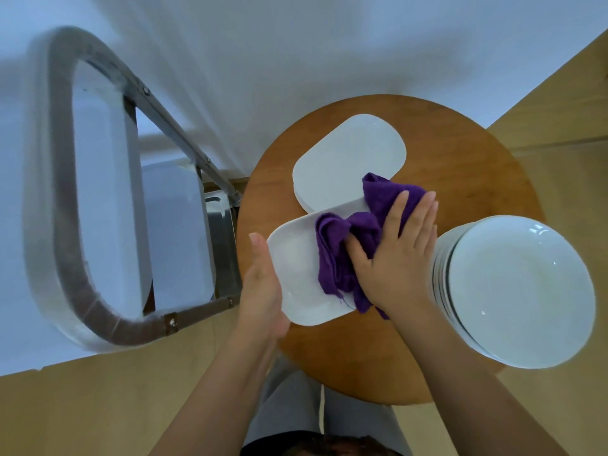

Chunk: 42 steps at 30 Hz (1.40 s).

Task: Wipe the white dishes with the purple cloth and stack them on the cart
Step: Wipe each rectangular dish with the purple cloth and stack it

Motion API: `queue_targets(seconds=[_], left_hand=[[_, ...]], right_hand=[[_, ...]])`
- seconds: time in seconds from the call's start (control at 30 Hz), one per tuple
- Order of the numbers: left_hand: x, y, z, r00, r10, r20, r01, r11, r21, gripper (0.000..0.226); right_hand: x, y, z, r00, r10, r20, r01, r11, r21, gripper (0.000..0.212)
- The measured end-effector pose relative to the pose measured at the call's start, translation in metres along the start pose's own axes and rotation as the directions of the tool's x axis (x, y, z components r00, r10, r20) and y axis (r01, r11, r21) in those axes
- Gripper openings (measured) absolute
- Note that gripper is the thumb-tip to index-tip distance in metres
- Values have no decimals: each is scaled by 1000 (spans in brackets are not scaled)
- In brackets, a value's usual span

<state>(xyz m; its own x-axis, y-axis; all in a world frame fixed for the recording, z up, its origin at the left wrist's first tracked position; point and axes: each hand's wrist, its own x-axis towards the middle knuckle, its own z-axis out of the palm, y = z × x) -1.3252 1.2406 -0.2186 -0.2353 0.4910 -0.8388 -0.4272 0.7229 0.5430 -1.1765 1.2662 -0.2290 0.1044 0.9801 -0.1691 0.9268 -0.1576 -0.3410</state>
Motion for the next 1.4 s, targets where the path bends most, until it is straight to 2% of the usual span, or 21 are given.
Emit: queue_targets(seconds=[0.1, 0.27, 0.37, 0.5, 0.63, 0.73, 0.9, 1.17, 1.27, 1.4], left_hand=[[-7, 7, 7, 998, 62, -3, -62, 995, 84, 65], [-11, 12, 14, 984, 163, 71, -169, 982, 79, 61], [-12, 12, 16, 974, 188, 123, -190, 982, 5, 63], [-12, 19, 16, 972, 148, 184, -130, 986, -108, 68], [-9, 26, 14, 965, 123, 233, -80, 980, -184, 62], [-7, 30, 11, 955, 130, 268, -72, 974, -216, 65], [-1, 34, 4, 932, 154, 328, -76, 968, -237, 70], [5, 33, -9, 916, 25, 400, 59, 979, -196, 71], [8, 30, -14, 919, -15, 394, 89, 982, -168, 60], [9, 31, -17, 915, -84, 394, 128, 988, -87, 64]], right_hand=[[-2, -10, 3, 999, 43, -19, -41, 994, 106, 87], [0, -33, 5, 999, 44, -17, -37, 952, 304, 82], [-6, -52, 5, 999, -9, -41, 22, 942, 334, 80], [-14, -64, 6, 987, -144, -70, 160, 901, 404, 67], [-12, -60, 2, 912, -406, 52, 340, 822, 457, 63], [-6, -57, -5, 848, -506, 160, 376, 786, 491, 64], [0, -58, -15, 806, -549, 222, 347, 741, 575, 65], [0, -48, -22, 733, -635, 243, 382, 680, 626, 51], [-3, -41, -24, 681, -675, 286, 411, 675, 613, 44], [-7, -36, -31, 614, -722, 320, 481, 663, 573, 37]])
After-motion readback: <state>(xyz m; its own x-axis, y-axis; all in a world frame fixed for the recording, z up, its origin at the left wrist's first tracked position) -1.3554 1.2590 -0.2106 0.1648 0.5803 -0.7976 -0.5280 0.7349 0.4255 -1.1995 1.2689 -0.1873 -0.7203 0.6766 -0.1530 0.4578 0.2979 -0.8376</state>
